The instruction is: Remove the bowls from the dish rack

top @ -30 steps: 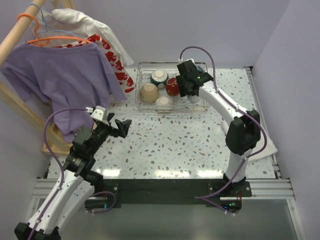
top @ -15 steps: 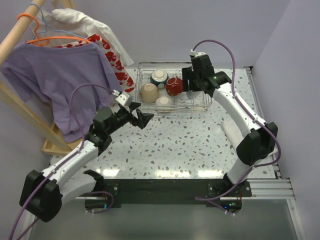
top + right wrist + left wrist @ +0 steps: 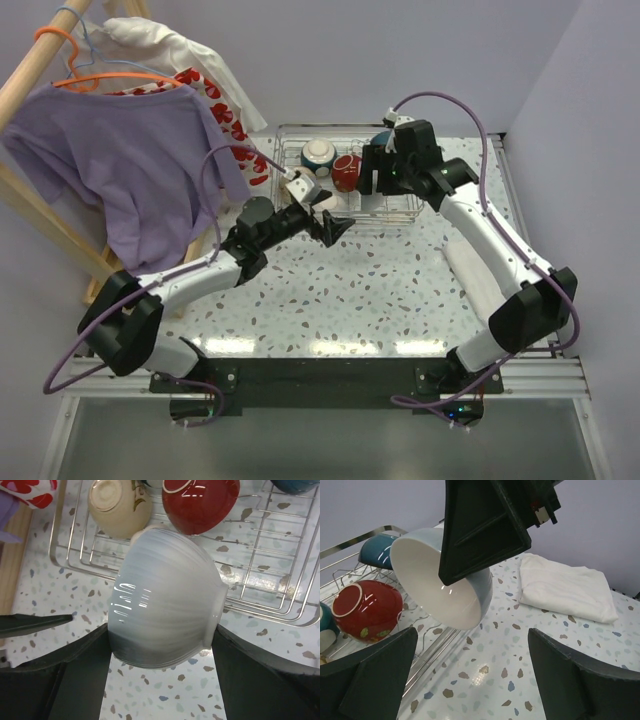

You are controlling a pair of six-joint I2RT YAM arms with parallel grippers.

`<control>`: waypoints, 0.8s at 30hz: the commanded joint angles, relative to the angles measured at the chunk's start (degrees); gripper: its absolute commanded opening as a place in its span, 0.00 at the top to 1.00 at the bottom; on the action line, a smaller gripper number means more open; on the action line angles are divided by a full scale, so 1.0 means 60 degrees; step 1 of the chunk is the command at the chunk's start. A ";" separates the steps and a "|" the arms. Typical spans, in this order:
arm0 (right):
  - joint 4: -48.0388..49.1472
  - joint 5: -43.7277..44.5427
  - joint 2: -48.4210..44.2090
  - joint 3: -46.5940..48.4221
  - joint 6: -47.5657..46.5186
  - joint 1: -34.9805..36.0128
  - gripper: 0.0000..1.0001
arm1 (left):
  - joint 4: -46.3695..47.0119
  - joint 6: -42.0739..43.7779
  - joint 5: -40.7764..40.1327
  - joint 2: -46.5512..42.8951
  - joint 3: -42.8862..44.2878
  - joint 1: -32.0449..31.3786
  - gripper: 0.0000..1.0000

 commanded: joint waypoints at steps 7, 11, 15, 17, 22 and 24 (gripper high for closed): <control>0.1457 -0.1649 -0.1443 -0.0998 0.0828 0.0002 0.93 | 0.1530 0.0261 -0.0224 0.1336 0.1052 -0.0584 0.12; 0.1618 -0.1825 -0.1721 -0.1321 0.0975 0.0017 0.93 | 0.1588 0.0246 -0.0151 0.1615 0.1185 -0.0804 0.26; 0.1853 -0.1971 -0.1999 -0.1701 0.1194 0.0002 0.92 | 0.1603 0.0276 -0.0150 0.1601 0.1069 -0.0995 0.46; 0.1926 -0.2015 -0.2073 -0.1775 0.1239 0.0002 0.92 | 0.1661 0.0276 -0.0165 0.1470 0.0922 -0.1054 0.63; 0.2276 -0.2206 -0.2423 -0.2228 0.1443 0.0002 0.82 | 0.1852 0.0232 -0.0253 0.1059 0.0453 -0.1127 1.00; 0.2409 -0.2323 -0.2571 -0.2448 0.1531 0.0002 0.66 | 0.1779 0.0261 -0.0165 0.0854 0.0292 -0.1127 1.00</control>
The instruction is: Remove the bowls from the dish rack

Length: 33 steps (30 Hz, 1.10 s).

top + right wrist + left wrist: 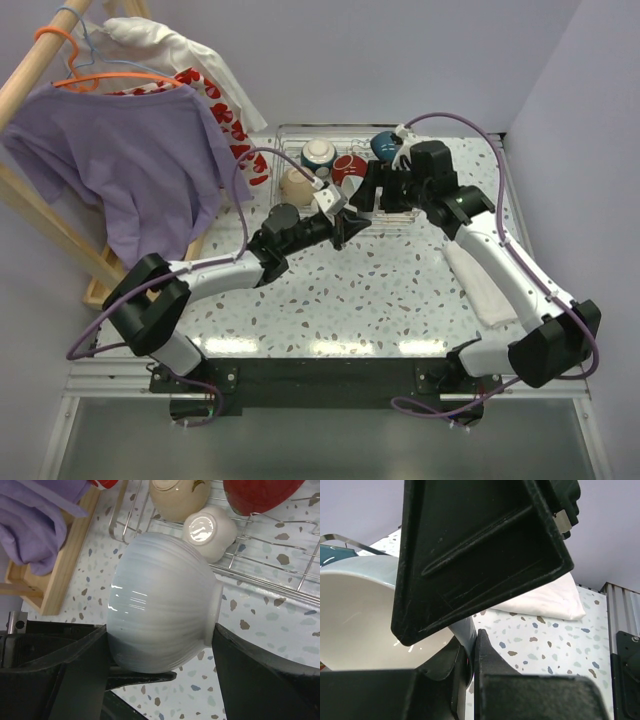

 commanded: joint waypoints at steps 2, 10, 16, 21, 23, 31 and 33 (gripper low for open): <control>0.1058 -0.0302 -0.0942 -0.0490 0.0683 0.0017 0.58 | 0.0602 0.0396 -0.0296 -0.0880 -0.0408 -0.0074 1.00; 0.1088 0.0168 -0.2203 -0.1574 0.0918 0.0031 0.10 | -0.0481 0.0586 -0.0369 -0.2124 -0.1170 -0.0148 1.00; 0.0826 -0.0023 -0.3067 -0.2000 0.0991 0.0017 0.01 | -0.1901 0.0615 -0.0720 -0.3062 -0.1624 -0.0206 1.00; 0.0196 0.0576 -0.3668 -0.2117 0.0347 0.0031 0.01 | -0.4944 0.0499 -0.1844 -0.3591 -0.1114 -0.0221 1.00; -0.0141 0.0985 -0.3917 -0.2205 0.0070 0.0017 0.01 | -0.6696 0.0469 -0.2417 -0.3665 -0.0835 -0.0236 1.00; -0.0523 0.1837 -0.4357 -0.2952 -0.0444 0.0017 0.01 | -1.1525 -0.0556 -0.5335 -0.3094 0.0367 -0.0221 1.00; -0.0538 0.1881 -0.4372 -0.3069 -0.0532 0.0017 0.01 | -1.2024 -0.0804 -0.5219 -0.3035 0.0338 -0.0221 1.00</control>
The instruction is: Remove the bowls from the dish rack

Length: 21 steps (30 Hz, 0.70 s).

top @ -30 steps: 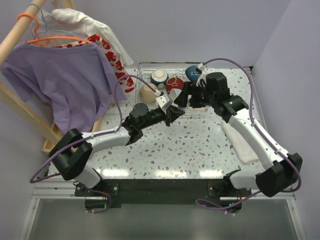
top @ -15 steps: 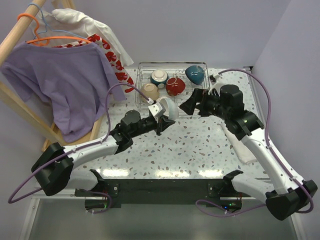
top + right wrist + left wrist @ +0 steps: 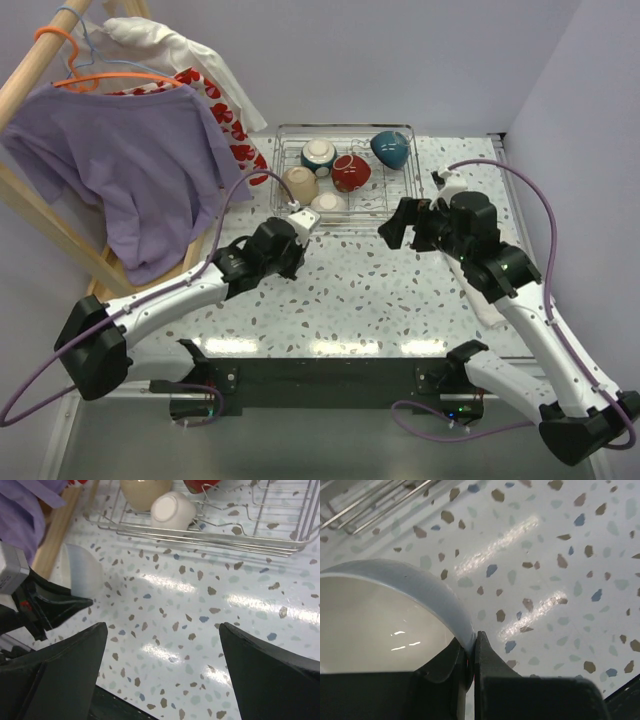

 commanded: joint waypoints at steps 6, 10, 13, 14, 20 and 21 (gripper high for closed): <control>-0.0115 0.0555 -0.0092 -0.0363 -0.0624 0.0017 0.01 | -0.2367 -0.1182 -0.0228 0.0745 0.0213 -0.0010 1.00; -0.0057 0.0555 -0.0077 -0.0510 -0.0669 0.0002 0.01 | -0.2499 -0.1418 -0.0022 0.1111 -0.0036 -0.0010 1.00; -0.0042 0.0541 -0.0004 -0.0627 -0.0756 0.0017 0.01 | -0.2733 -0.1608 -0.0095 0.1404 -0.0022 0.0005 1.00; -0.0027 0.0526 -0.0004 -0.0656 -0.0756 0.0002 0.01 | -0.2879 -0.1667 -0.0066 0.1492 0.0051 0.0005 1.00; 0.0060 0.0497 -0.0091 -0.0891 -0.0756 0.0002 0.01 | -0.3684 -0.1989 0.0008 0.2474 0.0461 -0.0010 1.00; 0.0046 0.0497 -0.0092 -0.0934 -0.0785 0.0002 0.01 | -0.3787 -0.2076 -0.0065 0.2533 0.0491 -0.0010 1.00</control>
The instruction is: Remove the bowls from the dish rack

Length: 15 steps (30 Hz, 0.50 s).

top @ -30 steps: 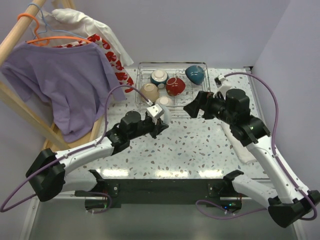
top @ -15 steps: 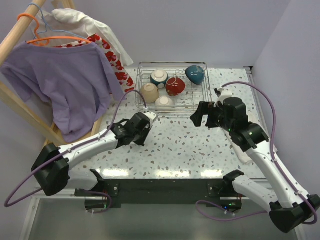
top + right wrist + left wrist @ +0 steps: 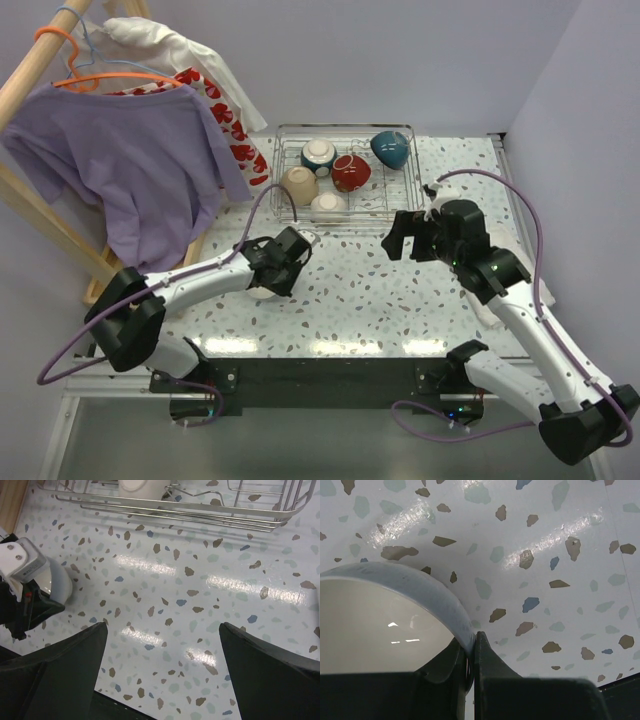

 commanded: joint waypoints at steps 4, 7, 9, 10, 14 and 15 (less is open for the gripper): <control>0.0257 0.0071 -0.0168 -0.0214 -0.0203 0.0002 0.01 | -0.1367 -0.0843 -0.0004 0.0618 0.0266 0.0001 1.00; 0.0330 0.0071 -0.0154 -0.0331 -0.0217 0.0002 0.01 | -0.1909 -0.0976 -0.0224 0.0602 0.0558 0.0001 1.00; 0.0389 0.0027 -0.0110 -0.0390 -0.0203 0.0017 0.01 | -0.2188 -0.0903 -0.0297 0.0661 0.0734 0.0001 1.00; 0.0418 0.0027 -0.0095 -0.0390 -0.0217 0.0002 0.01 | -0.2261 -0.0888 -0.0356 0.0675 0.0778 0.0001 1.00; 0.0462 0.0027 -0.0080 -0.0448 -0.0188 0.0002 0.01 | -0.2467 -0.0771 -0.0400 0.0910 0.0896 0.0001 1.00; 0.0462 0.0027 -0.0095 -0.0463 -0.0203 0.0002 0.01 | -0.2438 -0.0742 -0.0357 0.0982 0.0867 0.0001 1.00</control>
